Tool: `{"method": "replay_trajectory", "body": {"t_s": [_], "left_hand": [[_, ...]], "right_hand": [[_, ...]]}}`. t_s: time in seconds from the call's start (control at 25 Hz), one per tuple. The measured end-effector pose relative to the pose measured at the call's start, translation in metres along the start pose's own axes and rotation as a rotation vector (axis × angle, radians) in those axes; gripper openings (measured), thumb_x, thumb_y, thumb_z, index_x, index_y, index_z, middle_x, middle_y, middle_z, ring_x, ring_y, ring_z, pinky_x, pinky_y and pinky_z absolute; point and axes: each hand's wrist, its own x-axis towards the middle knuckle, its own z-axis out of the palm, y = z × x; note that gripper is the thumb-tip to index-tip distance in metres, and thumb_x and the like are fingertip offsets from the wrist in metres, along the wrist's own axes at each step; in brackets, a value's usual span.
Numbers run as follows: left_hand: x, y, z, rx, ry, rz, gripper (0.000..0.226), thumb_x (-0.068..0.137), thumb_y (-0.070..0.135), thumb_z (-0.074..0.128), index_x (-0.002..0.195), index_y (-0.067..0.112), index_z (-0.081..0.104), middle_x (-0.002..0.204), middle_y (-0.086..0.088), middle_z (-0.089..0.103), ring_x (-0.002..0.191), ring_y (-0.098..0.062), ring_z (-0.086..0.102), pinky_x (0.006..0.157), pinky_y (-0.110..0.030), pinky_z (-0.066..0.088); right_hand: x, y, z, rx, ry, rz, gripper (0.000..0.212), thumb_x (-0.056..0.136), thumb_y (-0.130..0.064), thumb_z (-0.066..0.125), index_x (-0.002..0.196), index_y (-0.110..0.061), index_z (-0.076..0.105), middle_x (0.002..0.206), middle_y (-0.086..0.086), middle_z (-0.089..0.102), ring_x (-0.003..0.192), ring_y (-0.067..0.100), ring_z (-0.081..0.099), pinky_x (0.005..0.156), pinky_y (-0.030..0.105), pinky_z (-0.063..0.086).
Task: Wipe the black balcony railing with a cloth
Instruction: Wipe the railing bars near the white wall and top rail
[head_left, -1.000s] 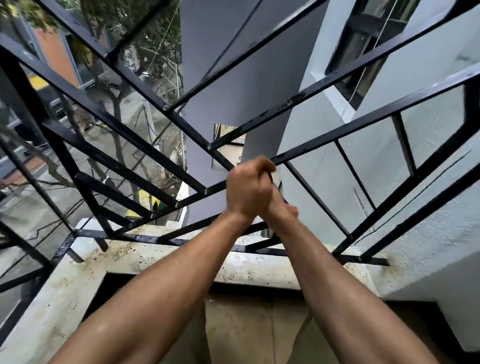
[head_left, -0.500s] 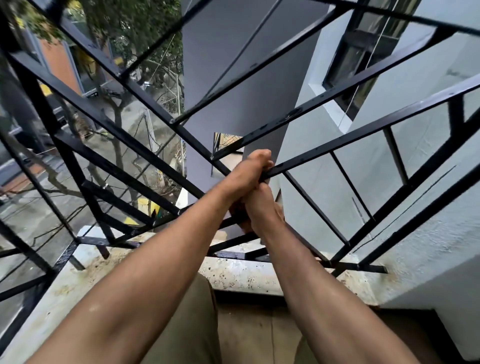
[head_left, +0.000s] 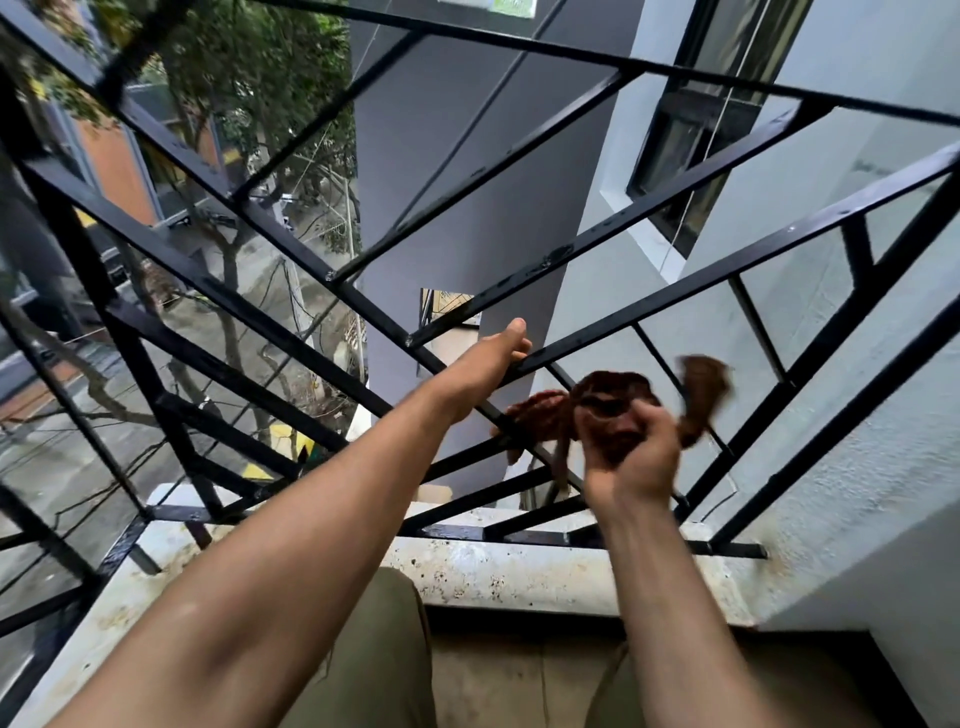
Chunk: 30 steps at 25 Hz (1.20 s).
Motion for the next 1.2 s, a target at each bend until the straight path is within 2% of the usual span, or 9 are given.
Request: {"method": "replay_trajectory", "body": {"t_s": [0.16,0.32,0.44,0.56,0.72,0.84,0.92,1.04,1.2], "left_hand": [[-0.005,-0.001,0.009,0.042,0.036,0.045,0.059,0.102,0.061,0.03,0.128,0.019,0.062,0.137,-0.002,0.057,0.131,-0.02,0.048,0.115,-0.042,0.032],[-0.012,-0.001,0.014,0.108,0.054,0.046,0.067,0.1,0.063,0.03,0.142,0.016,0.054,0.147,-0.007,0.052,0.138,-0.024,0.044,0.118,-0.046,0.03],[-0.014,0.002,0.016,0.209,0.072,0.04,0.061,0.105,0.058,0.025,0.134,0.017,0.06,0.139,-0.006,0.056,0.13,-0.025,0.048,0.109,-0.044,0.035],[-0.012,0.002,0.017,0.239,0.074,0.039,0.062,0.103,0.06,0.024,0.126,0.017,0.063,0.131,-0.006,0.059,0.123,-0.025,0.052,0.108,-0.047,0.038],[-0.014,0.001,0.018,0.244,0.067,0.052,0.062,0.104,0.059,0.022,0.122,0.015,0.063,0.127,-0.006,0.059,0.122,-0.026,0.051,0.109,-0.051,0.038],[-0.016,0.003,0.017,0.198,0.069,0.036,0.063,0.104,0.06,0.022,0.119,0.016,0.065,0.12,-0.004,0.059,0.118,-0.024,0.052,0.108,-0.05,0.039],[-0.018,0.003,0.018,0.18,0.072,0.04,0.064,0.105,0.059,0.022,0.127,0.015,0.063,0.126,-0.005,0.058,0.123,-0.025,0.051,0.11,-0.049,0.038],[-0.021,0.003,0.021,0.207,0.078,0.052,0.068,0.104,0.061,0.02,0.135,0.015,0.058,0.138,-0.009,0.055,0.13,-0.027,0.048,0.112,-0.051,0.036],[-0.013,0.006,0.022,0.186,0.113,0.03,0.091,0.08,0.087,0.013,0.131,0.027,0.059,0.134,-0.007,0.059,0.126,-0.028,0.051,0.11,-0.055,0.037]], "right_hand": [[0.021,-0.011,-0.02,-0.568,0.014,-0.157,0.034,0.095,-0.038,0.052,0.077,-0.013,0.067,0.071,-0.001,0.069,0.074,0.012,0.064,0.08,0.032,0.047],[0.089,0.009,-0.079,-0.698,0.063,0.084,0.097,0.08,-0.094,0.021,0.119,-0.016,0.063,0.12,0.014,0.067,0.101,0.023,0.063,0.093,0.04,0.05],[0.035,-0.041,-0.032,-0.346,0.127,0.228,0.05,0.105,-0.055,0.042,0.117,-0.009,0.059,0.114,0.021,0.065,0.098,0.032,0.066,0.073,0.047,0.06],[0.0,-0.083,-0.011,-0.119,-0.038,0.232,0.054,0.107,-0.046,0.04,0.132,0.0,0.052,0.124,0.03,0.063,0.116,0.048,0.061,0.093,0.065,0.054],[-0.022,-0.116,0.019,0.101,-0.203,-0.043,0.054,0.105,-0.036,0.041,0.142,0.003,0.051,0.132,0.028,0.063,0.121,0.048,0.062,0.096,0.069,0.049],[-0.01,-0.114,0.033,0.257,-0.348,-0.386,0.036,0.087,-0.015,0.05,0.114,-0.002,0.07,0.114,0.02,0.068,0.119,0.036,0.064,0.107,0.053,0.047],[0.004,-0.074,0.01,-0.142,-0.256,-0.482,0.029,0.077,-0.012,0.055,0.103,-0.016,0.067,0.103,0.008,0.066,0.107,0.028,0.062,0.1,0.041,0.05],[0.018,-0.005,-0.034,-0.825,-0.304,-0.397,0.023,0.091,-0.021,0.057,0.113,-0.025,0.061,0.107,0.007,0.063,0.099,0.032,0.064,0.083,0.028,0.055],[0.031,0.02,-0.011,-1.096,-0.337,-0.581,0.035,0.086,-0.067,0.06,0.114,-0.045,0.062,0.101,0.01,0.065,0.088,0.023,0.068,0.077,0.041,0.056]]}}
